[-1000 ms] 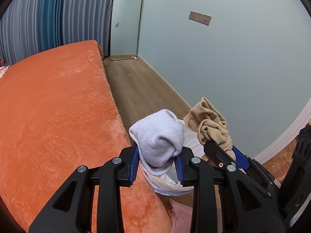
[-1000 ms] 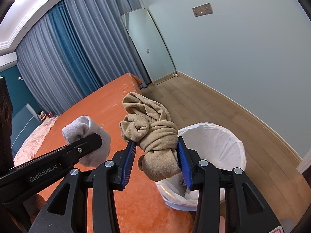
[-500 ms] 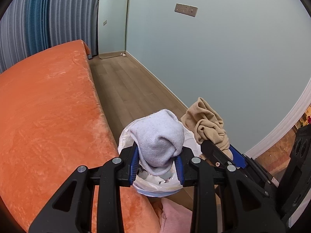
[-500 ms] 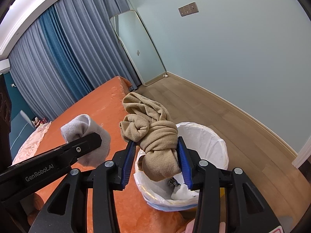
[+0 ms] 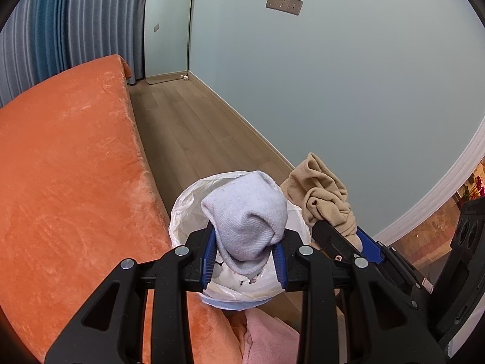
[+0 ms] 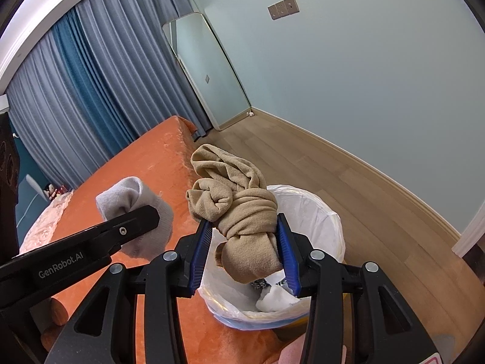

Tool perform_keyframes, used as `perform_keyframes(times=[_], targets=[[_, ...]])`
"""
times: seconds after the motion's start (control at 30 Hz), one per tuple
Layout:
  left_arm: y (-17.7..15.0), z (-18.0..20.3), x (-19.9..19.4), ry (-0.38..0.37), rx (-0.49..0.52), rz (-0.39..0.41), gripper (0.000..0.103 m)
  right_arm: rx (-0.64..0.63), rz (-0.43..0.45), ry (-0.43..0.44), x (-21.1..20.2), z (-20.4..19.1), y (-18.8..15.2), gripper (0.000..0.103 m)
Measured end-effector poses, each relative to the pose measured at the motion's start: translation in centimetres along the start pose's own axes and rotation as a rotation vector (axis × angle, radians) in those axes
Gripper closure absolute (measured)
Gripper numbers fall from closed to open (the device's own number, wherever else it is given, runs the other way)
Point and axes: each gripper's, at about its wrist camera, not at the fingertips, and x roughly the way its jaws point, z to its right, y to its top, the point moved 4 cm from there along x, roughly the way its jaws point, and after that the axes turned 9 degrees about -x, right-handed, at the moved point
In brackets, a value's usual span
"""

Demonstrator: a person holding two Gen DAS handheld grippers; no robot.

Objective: Collect trash

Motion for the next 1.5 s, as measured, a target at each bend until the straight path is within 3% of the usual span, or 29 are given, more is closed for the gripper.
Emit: perform_keyframes(times=[0.53,0.67,0.8,1.17,1.43,1.5], targets=[[-0.3,-1.2,4.1,0.009,-0.038,-0.061,0.067,0.011,-0.038,0.004,2.2,1.0,-0.9,0.059],[-0.3,-1.8,4.7,0.025,-0.055,-0.058,0.05,0.011,-0.046,0.003,2.9,1.0,-0.8,0.059],[0.0,-2.2,5.0,0.034,-0.063,-0.053,0.041,0.011,-0.056,0.003,3.5,1.0,-0.9,0.058],[-0.3,-4.2,4.0,0.06,-0.083,-0.036,0.041,-0.06,-0.073,-0.007,3.5,-0.5,-0.9,0.054],[-1.3,-5.8,2.2,0.095,-0.061,-0.014,0.038,-0.15,-0.077,-0.051,2.4,-1.6,-1.2,0.044],[-1.6,-6.5,1.5,0.115,-0.06,0.001,0.033,-0.169,-0.091,-0.062,2.2,-1.7,-1.6,0.027]])
